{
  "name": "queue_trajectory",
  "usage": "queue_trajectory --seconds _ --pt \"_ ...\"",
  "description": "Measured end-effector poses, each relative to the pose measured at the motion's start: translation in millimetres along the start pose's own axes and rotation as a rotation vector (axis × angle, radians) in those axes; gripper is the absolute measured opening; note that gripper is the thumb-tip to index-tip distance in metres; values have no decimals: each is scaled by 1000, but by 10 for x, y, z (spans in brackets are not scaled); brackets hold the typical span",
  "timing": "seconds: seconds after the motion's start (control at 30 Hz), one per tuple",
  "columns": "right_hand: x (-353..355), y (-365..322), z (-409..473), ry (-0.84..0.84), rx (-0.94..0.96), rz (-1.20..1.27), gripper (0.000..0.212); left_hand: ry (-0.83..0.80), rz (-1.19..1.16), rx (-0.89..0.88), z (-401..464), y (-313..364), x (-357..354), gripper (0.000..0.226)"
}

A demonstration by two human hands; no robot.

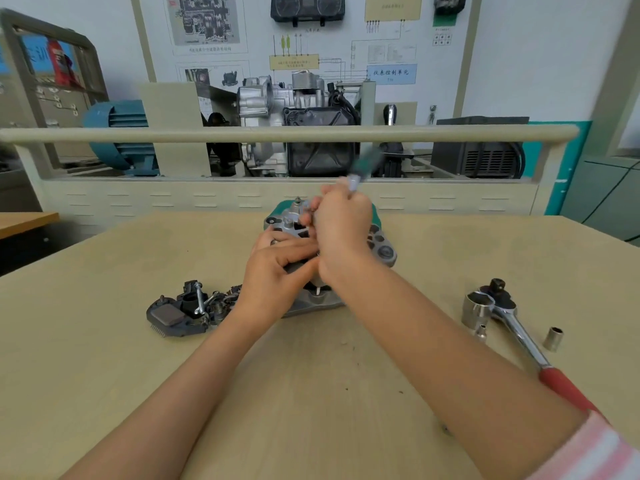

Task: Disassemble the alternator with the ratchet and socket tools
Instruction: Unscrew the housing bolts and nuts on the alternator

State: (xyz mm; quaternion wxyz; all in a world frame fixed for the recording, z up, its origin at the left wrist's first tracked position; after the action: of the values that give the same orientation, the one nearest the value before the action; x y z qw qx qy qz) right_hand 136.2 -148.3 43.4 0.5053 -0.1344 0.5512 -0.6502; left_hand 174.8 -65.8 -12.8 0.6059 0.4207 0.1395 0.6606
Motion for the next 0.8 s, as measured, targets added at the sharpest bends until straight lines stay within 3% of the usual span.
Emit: queue_trajectory --seconds 0.1,0.2,0.37,0.47,0.53,0.7,0.8 --pt "41 -21 -85 222 83 38 16 29 5 -27 -12 30 -21 44" --pt "48 -72 -44 204 34 95 29 39 -24 -62 -36 80 -26 39" --pt "-35 -75 33 164 -76 115 16 -6 -7 -63 -14 65 -11 26" --pt "-79 -53 102 -69 -144 -29 17 -5 41 -28 2 31 -14 13" --pt "-101 -58 169 -271 -202 -170 17 6 49 -21 2 33 -21 20" --pt "-158 -114 183 -932 -421 -346 21 -7 -4 -1 5 19 -15 15" --pt "-168 -115 154 -1055 -470 -245 24 -7 -32 -26 12 20 -9 25"
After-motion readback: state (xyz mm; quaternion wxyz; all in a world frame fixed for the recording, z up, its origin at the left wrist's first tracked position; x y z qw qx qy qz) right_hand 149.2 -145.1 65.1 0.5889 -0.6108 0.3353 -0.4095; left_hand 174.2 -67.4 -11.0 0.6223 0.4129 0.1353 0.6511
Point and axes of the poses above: each hand's wrist, its own z-axis towards the middle knuckle, its own x-axis out of the back of the hand, y = z × x, the point moved 3 cm from there along z, towards the middle knuckle, and after that the axes turned 13 degrees about x, right-handed, at the moved point
